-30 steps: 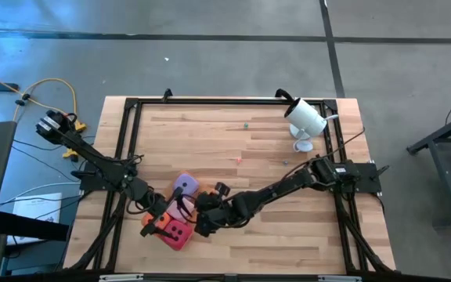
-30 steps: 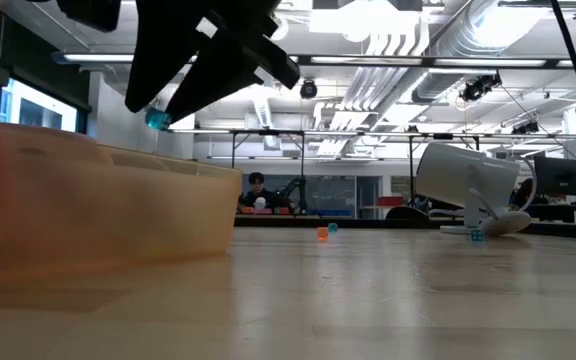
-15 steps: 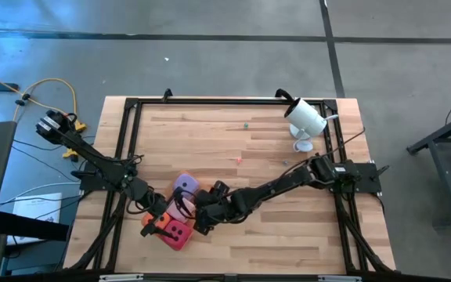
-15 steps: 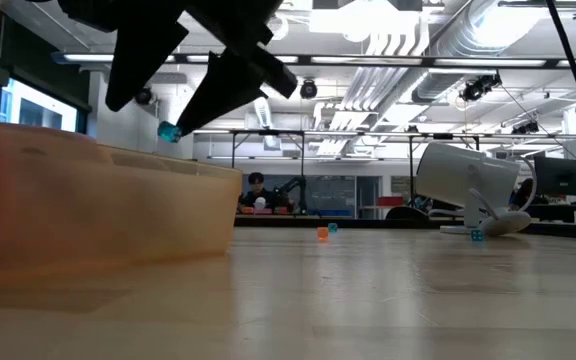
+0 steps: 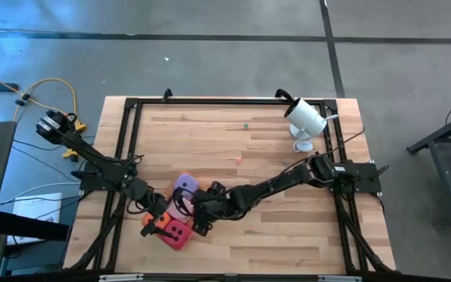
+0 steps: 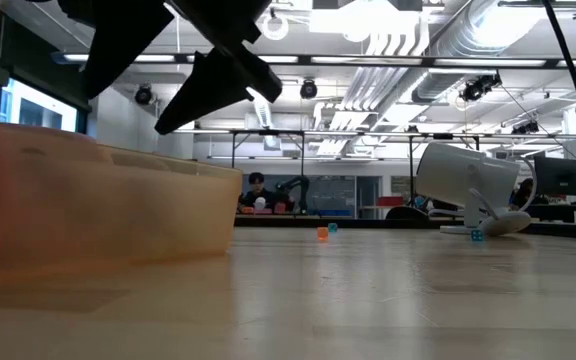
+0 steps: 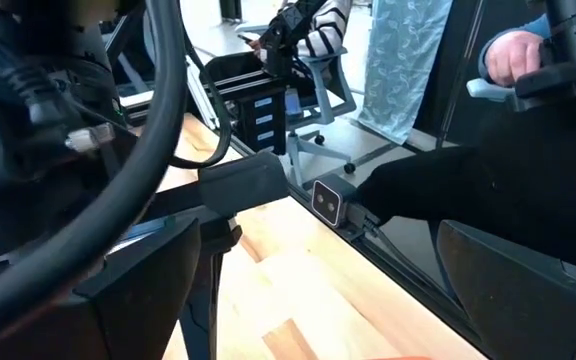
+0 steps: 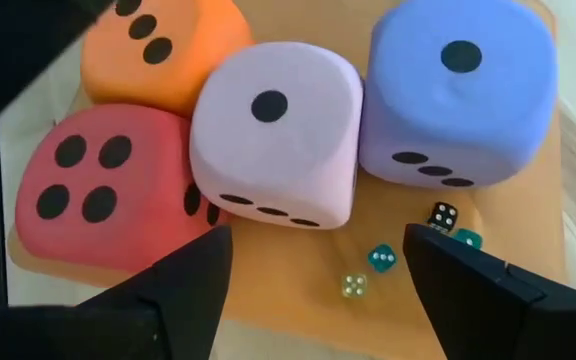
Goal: Pick & Place Dice
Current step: Put the orange and yellow dice into the orange bin
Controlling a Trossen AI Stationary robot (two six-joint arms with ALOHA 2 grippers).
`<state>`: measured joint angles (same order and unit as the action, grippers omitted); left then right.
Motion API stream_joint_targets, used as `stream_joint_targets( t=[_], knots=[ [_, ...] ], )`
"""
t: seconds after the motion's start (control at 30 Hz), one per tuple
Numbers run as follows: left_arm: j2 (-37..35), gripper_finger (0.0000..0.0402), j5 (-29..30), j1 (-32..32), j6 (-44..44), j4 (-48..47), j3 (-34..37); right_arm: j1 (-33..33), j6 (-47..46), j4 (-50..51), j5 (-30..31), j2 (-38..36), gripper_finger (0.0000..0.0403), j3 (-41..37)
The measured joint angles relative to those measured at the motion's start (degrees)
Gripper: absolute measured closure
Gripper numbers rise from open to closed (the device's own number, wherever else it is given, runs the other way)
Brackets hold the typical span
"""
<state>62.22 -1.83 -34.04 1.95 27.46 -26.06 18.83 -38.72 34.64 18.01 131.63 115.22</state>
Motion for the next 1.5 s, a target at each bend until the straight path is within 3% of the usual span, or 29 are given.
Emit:
stream_joint_targets(
  t=[0.13, 0.3, 0.53, 0.6, 0.97, 1.3, 1.5],
  knots=[
    [0.0, 0.0004, 0.0, 0.0, -0.38, 0.0, 0.0, -0.07, -1.39, 4.93, -0.01, -0.13, 0.0126, 0.0],
    [0.0, 0.0004, 0.0, 0.02, -3.07, 0.0, 0.0, -0.71, -9.95, 22.63, 0.51, -1.78, 0.014, 0.0],
    [0.02, 0.0004, 0.42, 0.11, -6.51, 0.02, 0.0, -0.76, -18.58, 43.68, 13.88, -2.43, 0.0154, 0.02],
    [0.04, 0.0004, 0.42, 0.12, -7.71, 0.02, 0.0, -0.99, -18.86, 45.61, 14.62, -2.43, 0.0155, 0.09],
    [0.04, 0.0004, 0.85, 0.17, -11.56, -0.04, 0.0, -9.17, -7.36, 43.55, 11.81, -2.21, 0.0155, -0.52],
    [0.02, 0.0005, -0.26, -3.67, -12.29, 0.07, 0.02, -11.88, -7.15, 33.42, 13.88, -2.38, 0.0155, -14.8],
    [0.31, 0.0005, 0.27, -6.97, -12.34, 0.0, 0.02, -11.89, -7.49, 29.61, 16.01, -3.32, 0.0155, -16.98]
  ],
)
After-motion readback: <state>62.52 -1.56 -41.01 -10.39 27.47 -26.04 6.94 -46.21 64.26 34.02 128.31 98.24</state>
